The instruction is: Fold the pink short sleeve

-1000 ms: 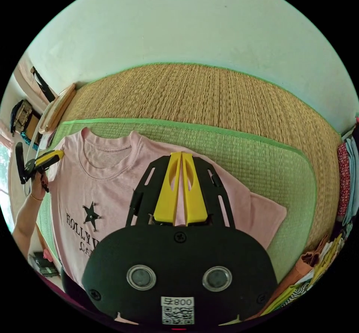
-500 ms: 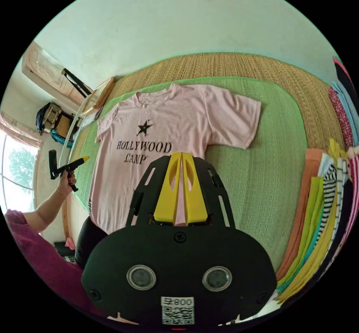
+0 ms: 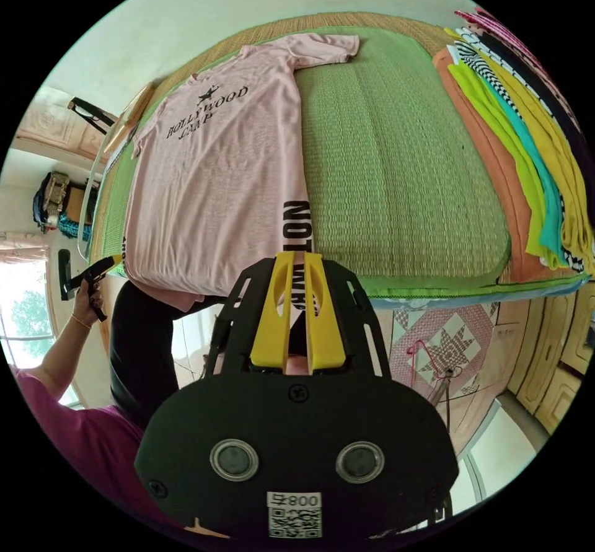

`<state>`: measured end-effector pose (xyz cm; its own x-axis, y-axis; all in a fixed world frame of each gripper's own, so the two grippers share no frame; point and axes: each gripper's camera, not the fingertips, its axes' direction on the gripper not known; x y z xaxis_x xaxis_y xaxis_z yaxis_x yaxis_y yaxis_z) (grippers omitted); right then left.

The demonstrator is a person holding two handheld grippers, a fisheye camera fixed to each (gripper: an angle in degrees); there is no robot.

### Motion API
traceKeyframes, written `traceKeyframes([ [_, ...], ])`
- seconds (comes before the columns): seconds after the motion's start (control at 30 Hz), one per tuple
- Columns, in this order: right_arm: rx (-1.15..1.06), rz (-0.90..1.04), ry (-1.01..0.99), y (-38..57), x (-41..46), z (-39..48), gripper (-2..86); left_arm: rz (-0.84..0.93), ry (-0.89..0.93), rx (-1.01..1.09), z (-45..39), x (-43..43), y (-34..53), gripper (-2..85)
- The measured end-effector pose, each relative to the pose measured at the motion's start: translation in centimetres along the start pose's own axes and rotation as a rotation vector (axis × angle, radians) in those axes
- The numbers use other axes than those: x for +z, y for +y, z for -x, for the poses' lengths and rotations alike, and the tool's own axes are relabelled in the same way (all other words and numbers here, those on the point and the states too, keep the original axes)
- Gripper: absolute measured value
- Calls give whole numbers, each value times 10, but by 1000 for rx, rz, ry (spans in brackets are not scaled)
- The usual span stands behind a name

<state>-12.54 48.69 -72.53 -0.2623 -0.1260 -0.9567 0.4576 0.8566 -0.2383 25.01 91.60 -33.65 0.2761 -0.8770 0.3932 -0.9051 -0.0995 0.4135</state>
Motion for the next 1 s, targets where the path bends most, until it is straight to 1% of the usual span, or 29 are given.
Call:
traceKeyframes([
  [0.13,19,-22,12,12,11,-3,3,16,6,-7,-17,6,-3,56],
  [0.23,-3,-25,6,20,18,-5,-2,22,-4,-33,-26,11,-5,30],
  [0.3,-1,-23,-9,24,22,-7,-3,37,21,-44,-33,13,-7,15],
  [0.37,-7,-16,-16,29,26,-8,-3,26,-15,-30,-41,8,-7,9],
  [0.57,-33,-3,-27,63,41,-5,-2,2,-50,-60,-59,3,0,3],
  [0.77,21,0,-115,92,64,-22,0,10,-20,-106,-89,20,-5,5],
  [0.87,31,-10,-141,99,70,-24,1,-51,-28,-113,-112,17,-13,10],
  [1.0,69,-121,-178,108,65,-30,2,-124,23,-49,-158,16,-41,22],
])
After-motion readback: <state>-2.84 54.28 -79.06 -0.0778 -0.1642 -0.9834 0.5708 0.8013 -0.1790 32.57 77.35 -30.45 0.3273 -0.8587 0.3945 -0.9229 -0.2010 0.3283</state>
